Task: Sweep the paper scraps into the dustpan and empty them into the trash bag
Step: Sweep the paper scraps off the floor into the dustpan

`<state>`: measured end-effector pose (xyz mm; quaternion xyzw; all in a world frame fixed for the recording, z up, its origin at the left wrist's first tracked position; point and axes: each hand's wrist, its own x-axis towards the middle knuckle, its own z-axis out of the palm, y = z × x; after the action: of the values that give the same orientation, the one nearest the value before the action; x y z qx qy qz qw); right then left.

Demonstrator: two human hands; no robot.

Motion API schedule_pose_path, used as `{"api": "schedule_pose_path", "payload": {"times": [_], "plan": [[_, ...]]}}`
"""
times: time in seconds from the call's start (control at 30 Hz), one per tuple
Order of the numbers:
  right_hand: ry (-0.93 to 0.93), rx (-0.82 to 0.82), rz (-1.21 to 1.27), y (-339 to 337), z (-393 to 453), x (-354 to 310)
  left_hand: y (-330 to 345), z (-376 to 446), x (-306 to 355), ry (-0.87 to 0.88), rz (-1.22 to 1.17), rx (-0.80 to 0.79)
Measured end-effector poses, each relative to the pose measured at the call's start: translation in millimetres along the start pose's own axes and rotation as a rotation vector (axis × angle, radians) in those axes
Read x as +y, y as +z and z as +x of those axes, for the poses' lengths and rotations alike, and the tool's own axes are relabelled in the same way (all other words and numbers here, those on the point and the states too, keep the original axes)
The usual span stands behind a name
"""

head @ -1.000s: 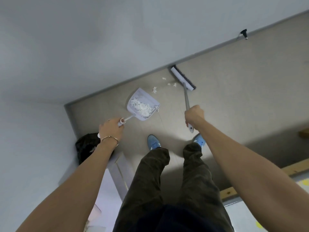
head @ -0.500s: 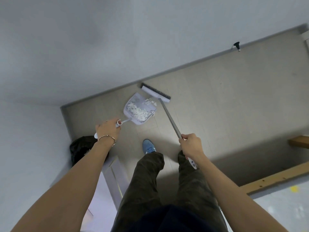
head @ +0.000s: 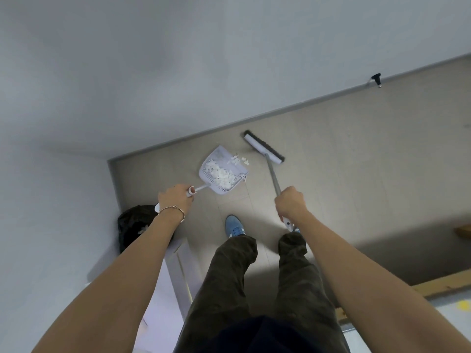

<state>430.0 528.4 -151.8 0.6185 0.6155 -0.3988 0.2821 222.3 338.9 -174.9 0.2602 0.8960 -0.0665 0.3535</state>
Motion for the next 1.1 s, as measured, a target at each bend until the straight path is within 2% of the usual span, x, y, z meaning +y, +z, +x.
{"api": "schedule_pose_path", "payload": {"times": [0.17, 0.3, 0.5, 0.7, 0.87, 1.0, 1.1], "plan": [[-0.048, -0.084, 0.009, 32, -25, 11, -1, 2, 0, -0.009, 0.031, 0.027], [-0.071, -0.121, 0.045, 22, -44, 31, -3, -2, -3, 0.002, 0.037, 0.030], [-0.039, -0.031, 0.199, 10, -65, 66, -4, -17, -12, 0.005, -0.115, -0.033], [0.045, 0.067, 0.204, -11, -20, 50, -12, -25, -28, -0.029, -0.143, -0.070], [0.068, 0.008, 0.212, -7, -9, 29, -7, -23, -39, -0.014, -0.071, -0.083], [0.112, -0.039, 0.143, 25, -31, 21, 0, -22, -44, 0.026, 0.035, -0.071], [0.073, -0.070, 0.112, 55, -47, 23, 7, -20, -48, 0.038, 0.071, -0.055]]}}
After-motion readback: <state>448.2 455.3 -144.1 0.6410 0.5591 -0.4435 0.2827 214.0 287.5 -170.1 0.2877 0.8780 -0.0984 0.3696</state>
